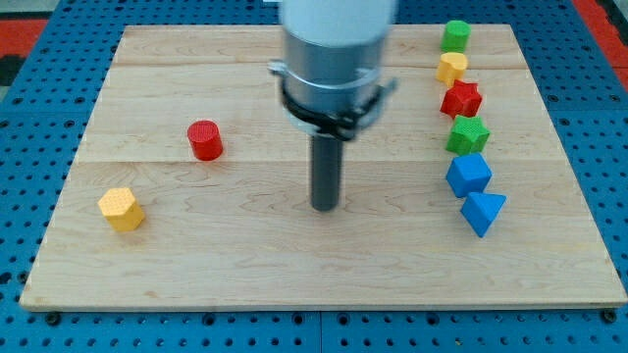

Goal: Push the red circle below the blue triangle

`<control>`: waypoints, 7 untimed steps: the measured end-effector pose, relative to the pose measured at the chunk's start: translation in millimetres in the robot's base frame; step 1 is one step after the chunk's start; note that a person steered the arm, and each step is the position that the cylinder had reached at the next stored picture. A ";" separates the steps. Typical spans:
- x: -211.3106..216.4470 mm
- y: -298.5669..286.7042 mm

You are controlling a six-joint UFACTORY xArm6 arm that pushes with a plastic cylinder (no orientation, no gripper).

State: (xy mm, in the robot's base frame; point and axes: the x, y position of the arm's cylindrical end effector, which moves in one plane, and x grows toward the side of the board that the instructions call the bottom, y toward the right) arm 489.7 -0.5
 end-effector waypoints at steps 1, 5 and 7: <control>-69.6 70.3; -46.4 -135.4; 10.4 -51.6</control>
State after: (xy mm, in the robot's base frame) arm 500.1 -52.1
